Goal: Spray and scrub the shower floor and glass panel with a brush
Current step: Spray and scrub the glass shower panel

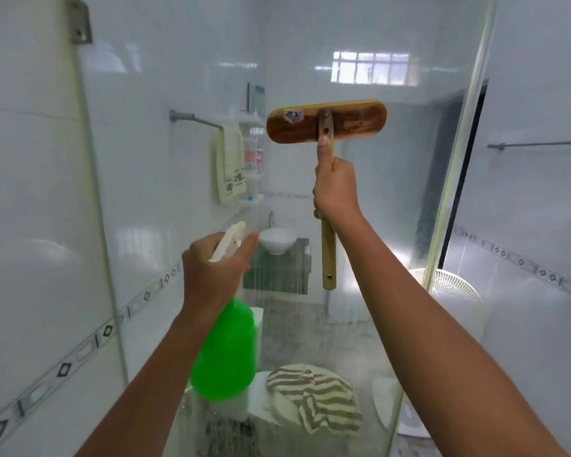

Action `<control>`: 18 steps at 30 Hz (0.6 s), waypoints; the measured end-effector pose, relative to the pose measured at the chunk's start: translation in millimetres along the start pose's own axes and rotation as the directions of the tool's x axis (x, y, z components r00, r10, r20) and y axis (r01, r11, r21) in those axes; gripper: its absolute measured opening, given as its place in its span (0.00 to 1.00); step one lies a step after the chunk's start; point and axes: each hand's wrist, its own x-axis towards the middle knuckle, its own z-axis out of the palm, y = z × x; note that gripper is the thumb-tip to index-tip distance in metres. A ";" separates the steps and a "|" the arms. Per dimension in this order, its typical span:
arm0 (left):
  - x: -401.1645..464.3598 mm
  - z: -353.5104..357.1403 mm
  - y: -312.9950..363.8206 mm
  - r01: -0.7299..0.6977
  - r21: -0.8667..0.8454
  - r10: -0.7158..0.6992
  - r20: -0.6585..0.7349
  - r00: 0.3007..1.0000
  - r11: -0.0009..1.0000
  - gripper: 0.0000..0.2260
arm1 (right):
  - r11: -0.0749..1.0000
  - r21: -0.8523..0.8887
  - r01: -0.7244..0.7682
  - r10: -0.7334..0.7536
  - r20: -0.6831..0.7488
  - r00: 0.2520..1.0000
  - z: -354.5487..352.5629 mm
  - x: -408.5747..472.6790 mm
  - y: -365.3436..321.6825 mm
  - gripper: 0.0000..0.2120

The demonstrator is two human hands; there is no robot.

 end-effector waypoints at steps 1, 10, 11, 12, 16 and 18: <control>2.7 -4.3 -2.5 -0.011 0.010 0.011 -0.009 1.000 1.000 0.14 | 1.000 0.002 -0.002 0.002 -0.004 1.000 3.6 -1.9 0.8 0.28; 18.1 -30.7 -18.0 -0.030 -0.007 0.030 -0.075 0.997 1.000 0.15 | 0.997 0.033 -0.073 0.066 0.172 0.983 84.6 -131.8 117.5 0.29; 18.8 -34.1 -19.8 -0.038 -0.005 0.037 -0.075 0.996 0.999 0.15 | 0.994 0.008 -0.112 0.108 0.213 0.971 96.1 -152.6 135.3 0.29; 18.8 -36.9 -20.7 -0.044 -0.002 0.044 -0.074 0.996 0.999 0.16 | 0.990 -0.049 -0.135 0.143 0.243 0.960 104.2 -170.9 148.2 0.31; 23.6 -52.0 -30.7 -0.051 0.015 0.052 -0.082 0.995 0.999 0.17 | 0.988 -0.089 -0.125 0.144 0.263 0.954 116.1 -179.0 148.4 0.29; 26.2 -57.0 -42.6 -0.042 0.034 0.045 -0.063 0.997 0.999 0.18 | 0.994 -0.090 -0.060 0.078 0.215 0.973 113.8 -151.9 120.4 0.29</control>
